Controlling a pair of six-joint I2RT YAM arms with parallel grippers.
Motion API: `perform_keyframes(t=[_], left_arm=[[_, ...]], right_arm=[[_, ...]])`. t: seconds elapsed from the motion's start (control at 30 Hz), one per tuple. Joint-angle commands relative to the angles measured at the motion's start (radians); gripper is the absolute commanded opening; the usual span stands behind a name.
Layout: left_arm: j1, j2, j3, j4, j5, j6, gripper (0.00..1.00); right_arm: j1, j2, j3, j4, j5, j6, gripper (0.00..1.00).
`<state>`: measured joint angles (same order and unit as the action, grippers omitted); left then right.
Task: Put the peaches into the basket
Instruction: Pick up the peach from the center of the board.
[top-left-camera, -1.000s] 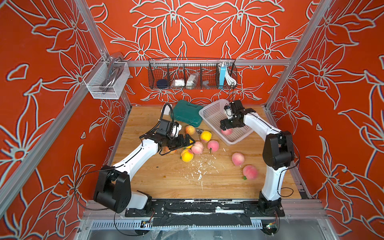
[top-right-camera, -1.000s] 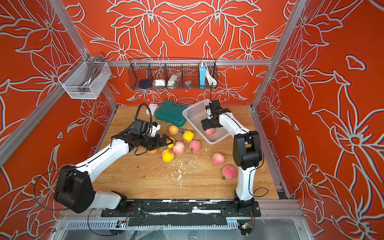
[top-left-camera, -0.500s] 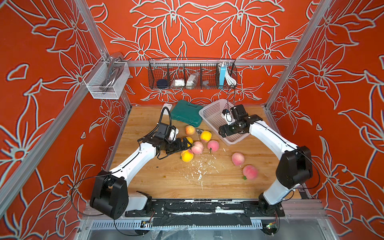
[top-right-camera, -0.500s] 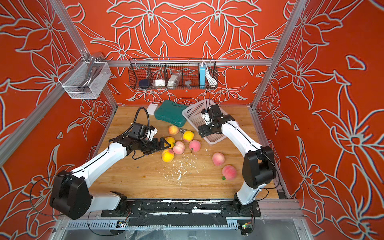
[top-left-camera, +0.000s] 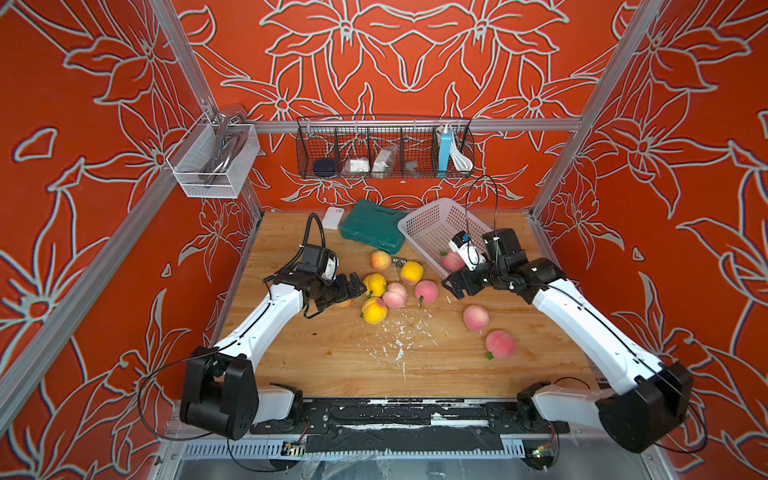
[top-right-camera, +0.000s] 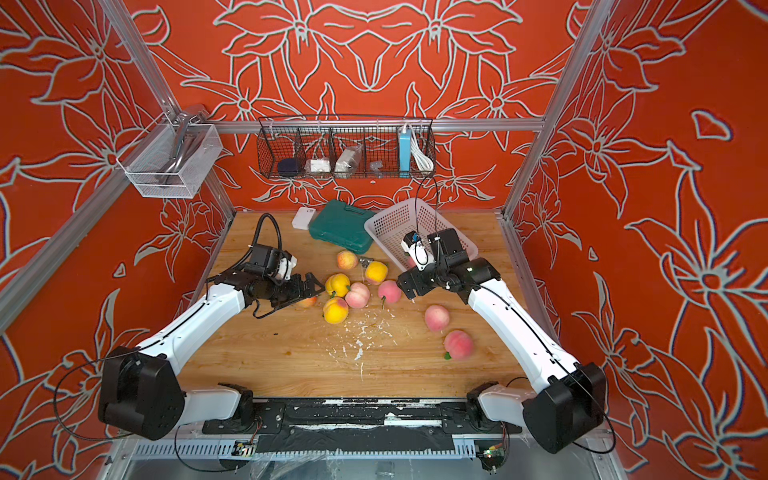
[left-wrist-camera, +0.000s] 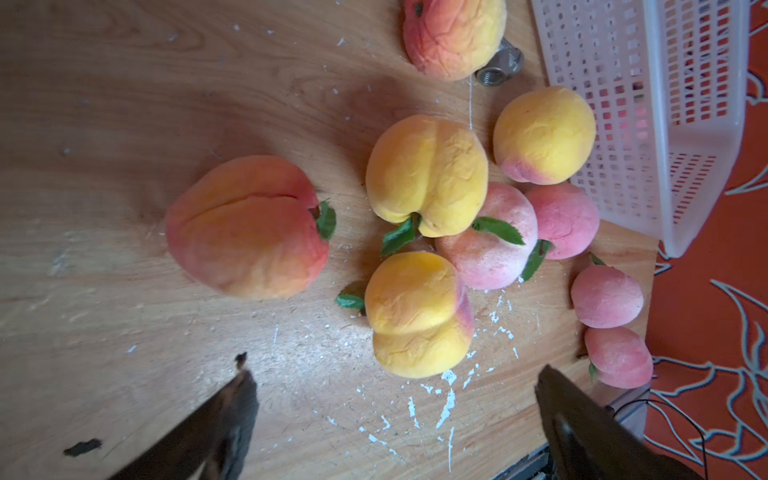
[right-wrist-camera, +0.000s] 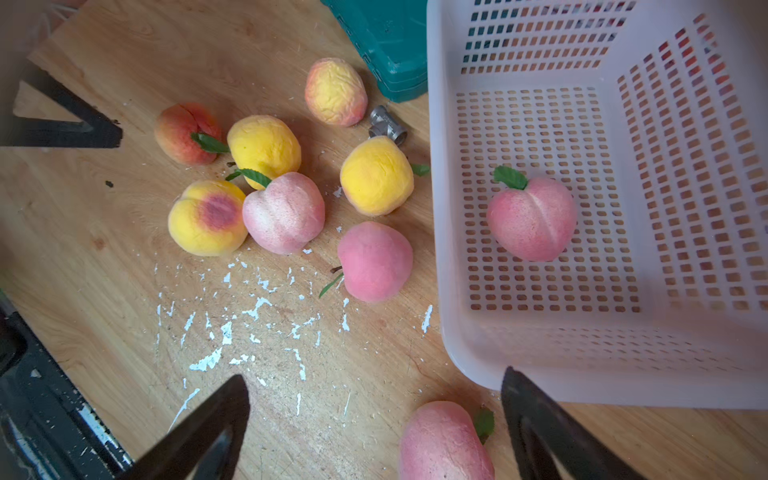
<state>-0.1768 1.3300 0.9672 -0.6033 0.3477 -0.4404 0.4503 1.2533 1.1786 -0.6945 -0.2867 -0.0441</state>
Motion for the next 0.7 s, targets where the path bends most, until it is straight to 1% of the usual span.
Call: perform_keyframes(t=[0.0, 0.17, 0.37, 0.67], left_arm=[[0.022, 0.037, 0.045, -0.056, -0.071, 0.033, 1.0], [0.049, 0.091, 0.07, -0.08, -0.129, 0.057, 1.0], [0.065, 0.186, 0.098, -0.073, -0.142, 0.073, 1.0], [0.065, 0.281, 0.141, -0.055, -0.177, 0.088, 1.0]], right_arm=[[0.008, -0.001, -0.014, 0.009, -0.056, -0.014, 0.97], [0.008, 0.02, -0.013, 0.027, -0.095, 0.018, 0.97], [0.011, 0.021, -0.02, 0.076, -0.137, 0.063, 0.99], [0.014, 0.051, -0.017, 0.093, -0.149, 0.07, 0.99]])
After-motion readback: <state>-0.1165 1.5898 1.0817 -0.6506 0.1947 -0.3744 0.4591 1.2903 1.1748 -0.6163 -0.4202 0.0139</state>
